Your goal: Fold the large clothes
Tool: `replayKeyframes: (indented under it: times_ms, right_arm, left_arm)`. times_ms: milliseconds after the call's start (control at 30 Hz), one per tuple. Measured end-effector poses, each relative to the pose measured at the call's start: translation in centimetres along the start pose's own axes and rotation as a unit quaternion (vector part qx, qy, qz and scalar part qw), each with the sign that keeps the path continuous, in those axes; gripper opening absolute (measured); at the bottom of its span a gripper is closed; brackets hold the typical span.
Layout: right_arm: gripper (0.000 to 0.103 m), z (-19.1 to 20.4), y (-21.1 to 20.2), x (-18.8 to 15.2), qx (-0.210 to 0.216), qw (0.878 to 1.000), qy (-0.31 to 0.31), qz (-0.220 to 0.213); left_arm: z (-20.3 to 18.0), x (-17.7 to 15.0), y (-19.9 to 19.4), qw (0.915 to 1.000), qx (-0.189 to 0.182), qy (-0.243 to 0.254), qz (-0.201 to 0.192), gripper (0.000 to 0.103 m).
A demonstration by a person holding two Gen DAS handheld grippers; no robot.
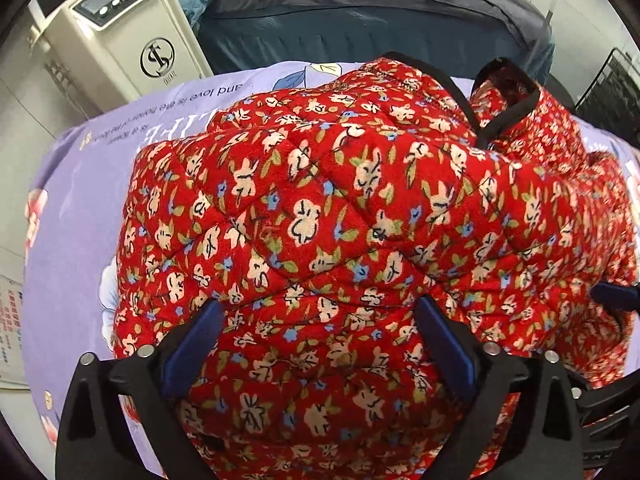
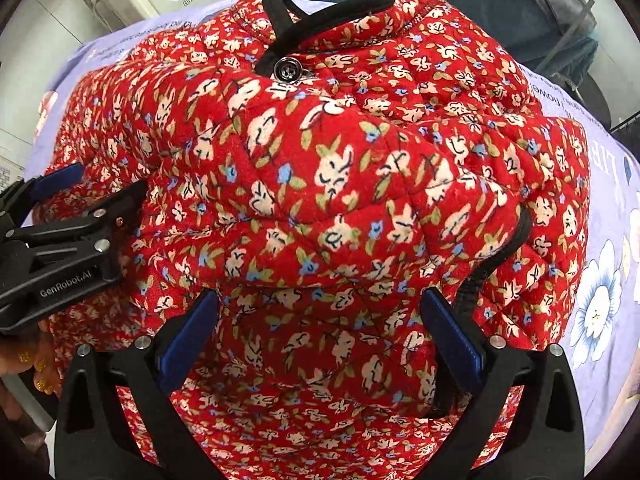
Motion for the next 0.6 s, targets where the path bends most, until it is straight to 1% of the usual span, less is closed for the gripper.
replayKeyframes:
  times_ms: [100, 167, 233, 333, 367, 400, 433, 500, 567, 600]
  right_arm:
    - [0.099, 0.5, 0.2, -0.4, -0.002, 1.0, 0.002, -0.01]
    - [0.099, 0.5, -0.1, -0.8, 0.007, 1.0, -0.002, -0.017]
    - [0.098, 0.1, -1.2, -1.9, 0.022, 0.999, 0.0, -0.024]
    - [0.098, -0.9, -4.4, -4.7, 0.053, 0.996, 0.001, -0.073]
    - [0.098, -0.9, -5.2, -5.9, 0.064, 0.995, -0.008, -0.081]
    - [0.098, -1.1, -5.6, -6.9, 0.07, 0.994, -0.014, -0.081]
    - [0.098, -1.3, -6.0, -8.3, 0.082, 0.993, -0.018, -0.079]
    - [0.098, -2.2, -6.3, -10.9, 0.1, 0.992, -0.02, -0.073]
    - [0.098, -3.5, -6.3, -14.0, 0.106, 0.992, -0.017, -0.065]
    - [0.098, -4.5, -6.4, -15.1, 0.108, 0.992, -0.014, -0.059]
  left_arm:
    - [0.0, -0.1, -0.2, 1.0, -0.005, -0.001, 0.0, 0.097]
    - [0.3, -0.8, -0.9, 1.0, -0.009, 0.001, -0.003, 0.097]
    - [0.9, -1.3, -2.2, 0.9997, -0.02, 0.002, -0.013, 0.096]
    - [2.1, -3.0, -4.6, 0.9984, -0.047, -0.008, -0.031, 0.096]
    - [2.8, -4.0, -5.7, 0.9972, -0.06, -0.014, -0.042, 0.096]
    - [3.6, -5.1, -6.6, 0.9962, -0.069, -0.021, -0.05, 0.096]
    - [4.2, -6.0, -7.2, 0.9955, -0.074, -0.027, -0.053, 0.096]
    - [6.3, -8.9, -8.4, 0.993, -0.092, -0.045, -0.058, 0.096]
    - [8.2, -11.8, -8.7, 0.992, -0.099, -0.059, -0.052, 0.095]
    - [9.1, -13.5, -8.6, 0.9924, -0.097, -0.063, -0.041, 0.095]
Point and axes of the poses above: each gripper's, at about its wrist camera, not at the fingertips, and y roughly the way its jaws point, z to its left, x to its top, the point moved 1 cm from there along y, roughly the way its jaws point, and after that the axes turned 12 degrees about z, right-handed, at the moved point
